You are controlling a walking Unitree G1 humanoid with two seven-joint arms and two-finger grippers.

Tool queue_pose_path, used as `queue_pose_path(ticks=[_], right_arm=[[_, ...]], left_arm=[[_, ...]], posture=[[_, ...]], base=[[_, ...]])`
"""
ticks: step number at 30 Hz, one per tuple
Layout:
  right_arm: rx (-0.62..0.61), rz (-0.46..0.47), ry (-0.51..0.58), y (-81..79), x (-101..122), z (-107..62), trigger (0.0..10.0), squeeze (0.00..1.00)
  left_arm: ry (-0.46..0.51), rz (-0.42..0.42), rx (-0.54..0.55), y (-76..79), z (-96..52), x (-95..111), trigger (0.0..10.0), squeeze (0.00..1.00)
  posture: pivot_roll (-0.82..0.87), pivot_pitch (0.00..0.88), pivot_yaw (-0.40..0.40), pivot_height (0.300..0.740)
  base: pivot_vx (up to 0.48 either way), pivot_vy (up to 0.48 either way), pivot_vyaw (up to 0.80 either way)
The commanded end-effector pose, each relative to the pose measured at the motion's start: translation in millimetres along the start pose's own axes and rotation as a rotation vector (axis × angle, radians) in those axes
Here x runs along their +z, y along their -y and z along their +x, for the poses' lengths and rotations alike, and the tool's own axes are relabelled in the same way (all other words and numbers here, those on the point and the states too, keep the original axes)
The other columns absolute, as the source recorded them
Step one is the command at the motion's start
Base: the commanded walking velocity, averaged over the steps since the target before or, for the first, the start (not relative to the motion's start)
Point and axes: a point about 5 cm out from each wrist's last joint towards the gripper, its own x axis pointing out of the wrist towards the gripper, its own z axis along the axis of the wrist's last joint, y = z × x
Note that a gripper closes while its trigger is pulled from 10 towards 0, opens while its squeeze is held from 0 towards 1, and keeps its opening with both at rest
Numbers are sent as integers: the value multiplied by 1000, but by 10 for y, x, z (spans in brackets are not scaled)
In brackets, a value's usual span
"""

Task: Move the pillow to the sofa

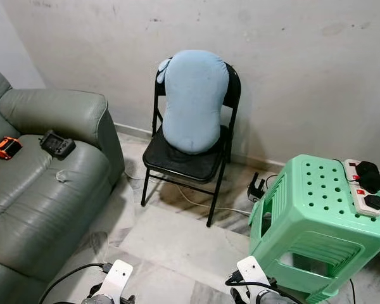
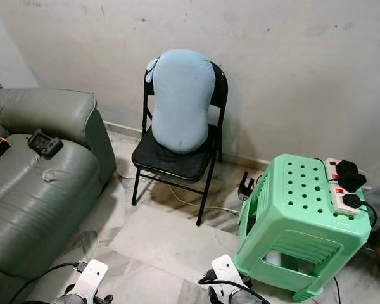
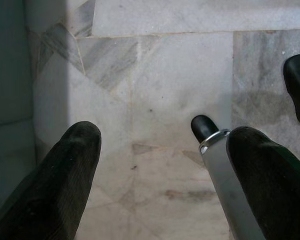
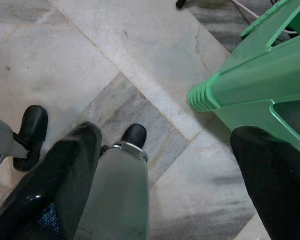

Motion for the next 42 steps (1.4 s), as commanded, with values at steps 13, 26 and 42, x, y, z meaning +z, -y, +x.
queue_pose_path(ticks=[13, 26, 42], right_arm=[[40, 13, -3, -69, 18, 8, 10000, 0], [104, -64, 9, -103, 48, 9, 10000, 0], [109, -84, -4, -115, 39, 10, 10000, 0]], left_arm=[[-7, -2, 29, -85, -14, -30, 10000, 0], [-24, -188, 52, -76, -20, -104, 10000, 0], [-24, -185, 51, -84, -23, -113, 10000, 0]], posture=[[-70, 48, 61, 740], [33, 61, -1, 740], [36, 63, -9, 740]], base=[[0, 0, 0], [0, 0, 0], [0, 0, 0]])
